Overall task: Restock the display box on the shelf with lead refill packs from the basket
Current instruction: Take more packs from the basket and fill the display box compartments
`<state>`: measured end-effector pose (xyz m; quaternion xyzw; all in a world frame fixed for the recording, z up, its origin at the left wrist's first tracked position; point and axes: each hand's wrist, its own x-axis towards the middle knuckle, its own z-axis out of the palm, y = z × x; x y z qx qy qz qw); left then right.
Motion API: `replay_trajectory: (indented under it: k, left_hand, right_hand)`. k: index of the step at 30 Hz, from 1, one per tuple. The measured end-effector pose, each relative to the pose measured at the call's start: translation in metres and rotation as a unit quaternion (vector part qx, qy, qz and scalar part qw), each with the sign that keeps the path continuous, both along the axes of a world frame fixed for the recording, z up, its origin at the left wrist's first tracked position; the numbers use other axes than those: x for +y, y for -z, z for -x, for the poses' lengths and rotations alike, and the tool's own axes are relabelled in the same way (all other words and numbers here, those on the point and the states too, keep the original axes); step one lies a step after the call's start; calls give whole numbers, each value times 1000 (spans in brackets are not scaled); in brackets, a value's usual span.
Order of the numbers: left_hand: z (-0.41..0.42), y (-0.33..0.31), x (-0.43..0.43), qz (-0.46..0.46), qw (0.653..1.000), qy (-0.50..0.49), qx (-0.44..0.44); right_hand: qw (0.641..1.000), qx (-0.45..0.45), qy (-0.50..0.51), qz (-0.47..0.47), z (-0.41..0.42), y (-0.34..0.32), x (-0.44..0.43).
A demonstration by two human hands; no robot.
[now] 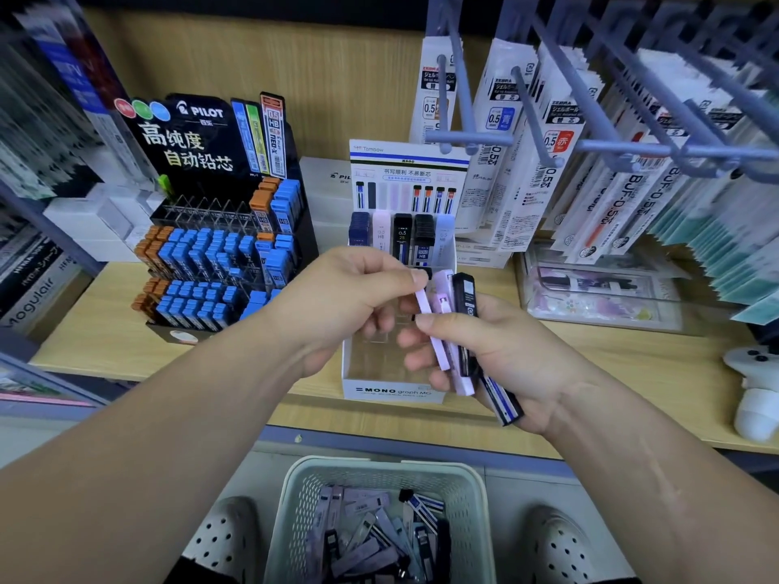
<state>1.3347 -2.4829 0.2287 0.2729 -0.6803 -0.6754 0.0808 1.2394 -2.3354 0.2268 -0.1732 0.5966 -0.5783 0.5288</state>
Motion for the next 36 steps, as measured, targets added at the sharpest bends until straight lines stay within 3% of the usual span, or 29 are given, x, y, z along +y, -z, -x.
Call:
replay_trajectory:
  k: [9,17,20,26,30,36]
  left_hand:
    - [-8,1,-6,-55,991,7,124]
    - [-25,-12,-35,27,986,-33,161]
    - [-33,-19,-53,118,979,-51,159]
    - [-36,-9,-61,302,951,-6,64]
    - [-28,5,-58,425,904,13,46]
    - [-19,14,-55,530,847,16,46]
  right_hand:
    - [988,-139,15,63,0,-6,-4]
    - [988,-146,-9,52,-5,-5,-7]
    - [993,-117,29,16,-4,0,-9]
    - [994,-82,66,-32,-1,7,-10]
    - [995,-73,64,-32,-1,7,-11]
    - [996,-66,62,-26,-1,8,-9]
